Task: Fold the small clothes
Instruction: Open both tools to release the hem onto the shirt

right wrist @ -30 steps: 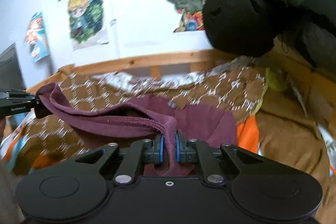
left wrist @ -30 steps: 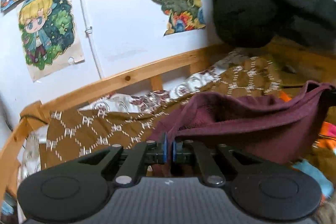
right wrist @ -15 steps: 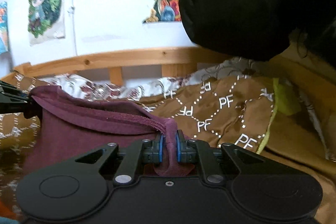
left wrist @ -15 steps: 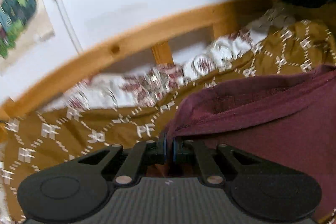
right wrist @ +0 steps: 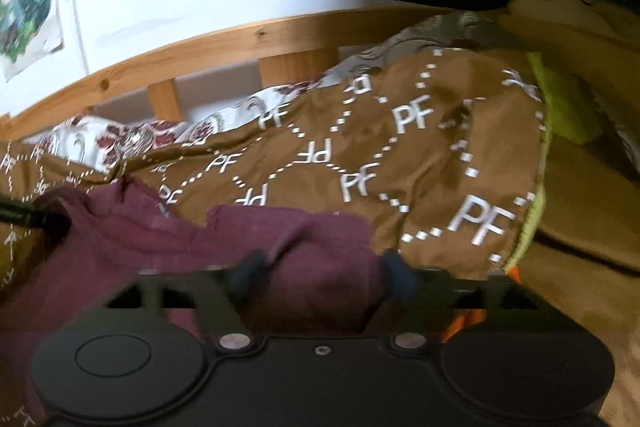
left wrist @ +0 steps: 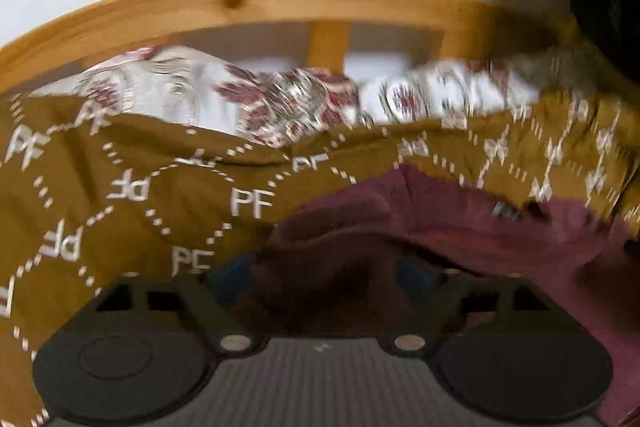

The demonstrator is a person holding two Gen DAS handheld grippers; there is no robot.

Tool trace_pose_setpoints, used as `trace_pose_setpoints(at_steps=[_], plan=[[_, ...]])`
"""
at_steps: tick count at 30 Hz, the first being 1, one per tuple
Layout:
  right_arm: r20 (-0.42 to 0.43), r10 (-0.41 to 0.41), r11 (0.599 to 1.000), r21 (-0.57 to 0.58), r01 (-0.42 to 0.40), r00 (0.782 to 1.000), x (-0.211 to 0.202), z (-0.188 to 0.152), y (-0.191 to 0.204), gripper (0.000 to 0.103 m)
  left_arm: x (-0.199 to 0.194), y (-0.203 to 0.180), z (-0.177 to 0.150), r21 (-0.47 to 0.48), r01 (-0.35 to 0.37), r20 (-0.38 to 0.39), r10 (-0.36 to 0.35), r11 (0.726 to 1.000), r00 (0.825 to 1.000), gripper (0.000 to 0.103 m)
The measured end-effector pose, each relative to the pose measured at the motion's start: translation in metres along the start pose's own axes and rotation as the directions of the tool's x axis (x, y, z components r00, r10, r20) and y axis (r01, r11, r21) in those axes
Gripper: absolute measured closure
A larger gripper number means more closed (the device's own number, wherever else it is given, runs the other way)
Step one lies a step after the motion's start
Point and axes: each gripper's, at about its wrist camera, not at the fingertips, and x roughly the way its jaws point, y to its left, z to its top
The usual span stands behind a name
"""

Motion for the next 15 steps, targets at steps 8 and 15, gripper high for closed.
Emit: trace_pose_setpoints(at_steps=[8,15], plan=[[0.104,0.005,1.000,-0.017,-0.004,0.995,-0.058,-0.032,-0.001,0.001,-0.041,0.036,-0.045,-0.131,0.046,-0.018,-0.048,0.990,0.999,0.010],[0.133,0.060,0.994,-0.103,-0.046,0.989,-0.065,-0.056,0.015,0.012,-0.037,0.029,-0.090,-0.143,0.070,-0.095,-0.085,0.987,0.992,0.030]])
